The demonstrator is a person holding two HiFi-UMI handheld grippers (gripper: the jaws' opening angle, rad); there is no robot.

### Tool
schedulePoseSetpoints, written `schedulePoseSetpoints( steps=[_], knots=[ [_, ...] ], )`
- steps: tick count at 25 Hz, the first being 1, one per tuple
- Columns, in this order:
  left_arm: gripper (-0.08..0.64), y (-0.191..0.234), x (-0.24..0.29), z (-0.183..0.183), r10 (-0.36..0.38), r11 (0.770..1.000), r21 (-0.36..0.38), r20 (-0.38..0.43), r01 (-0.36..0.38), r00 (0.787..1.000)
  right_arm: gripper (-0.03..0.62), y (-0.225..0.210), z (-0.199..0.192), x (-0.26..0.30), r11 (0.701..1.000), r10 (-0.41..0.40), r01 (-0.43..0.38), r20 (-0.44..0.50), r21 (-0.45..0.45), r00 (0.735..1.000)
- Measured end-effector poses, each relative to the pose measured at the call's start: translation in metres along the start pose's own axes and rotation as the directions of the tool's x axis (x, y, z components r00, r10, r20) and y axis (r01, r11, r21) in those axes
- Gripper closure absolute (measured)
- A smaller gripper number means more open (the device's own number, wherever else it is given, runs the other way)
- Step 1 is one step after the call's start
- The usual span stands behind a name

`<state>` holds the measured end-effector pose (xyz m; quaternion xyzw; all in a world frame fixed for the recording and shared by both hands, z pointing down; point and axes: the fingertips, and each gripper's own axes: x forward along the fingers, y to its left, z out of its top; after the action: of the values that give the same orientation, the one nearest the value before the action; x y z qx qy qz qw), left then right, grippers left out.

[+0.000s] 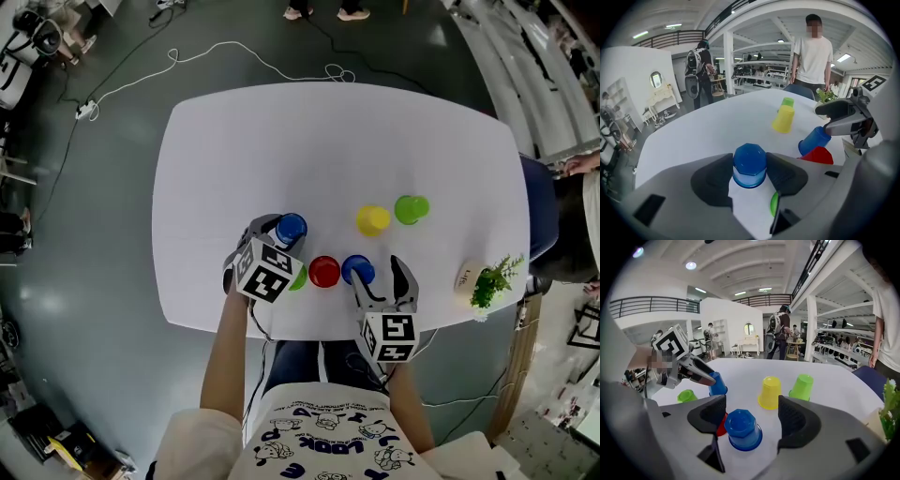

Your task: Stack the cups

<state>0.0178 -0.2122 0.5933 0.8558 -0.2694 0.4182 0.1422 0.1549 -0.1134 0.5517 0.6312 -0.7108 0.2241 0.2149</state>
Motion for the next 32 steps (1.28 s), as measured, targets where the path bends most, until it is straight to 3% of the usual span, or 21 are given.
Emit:
schedulePoseSetpoints(
  steps=[7, 14, 24, 32],
  knots=[
    [0.333, 0.007, -0.005, 0.005, 0.002, 1.000, -0.028, 0.045, -0.001, 0.999, 0.227, -0.006, 0.005, 0.002, 1.000, -0.009, 0.008, 0.009, 0.020, 1.000],
    [0.333, 0.006, -0.050, 0.024, 0.041, 0.999, -0.021, 0.119, -0.038, 0.992, 0.227, -0.013, 0.015, 0.000, 0.999, -0.018, 0.017, 0.039, 0.028, 0.999],
    [0.333, -0.059, -0.101, 0.024, -0.041, 0.998, 0.057, 0.130, 0.034, 0.991, 0.227, -0.025, 0.028, -0.009, 0.999, -0.037, 0.035, 0.076, 0.032, 0.996],
    [0.333, -0.095, -0.106, 0.011, -0.075, 0.994, 0.087, 0.101, 0.066, 0.992, 0.227, -0.027, 0.028, -0.016, 0.998, -0.051, 0.047, 0.088, 0.049, 0.995]
  ],
)
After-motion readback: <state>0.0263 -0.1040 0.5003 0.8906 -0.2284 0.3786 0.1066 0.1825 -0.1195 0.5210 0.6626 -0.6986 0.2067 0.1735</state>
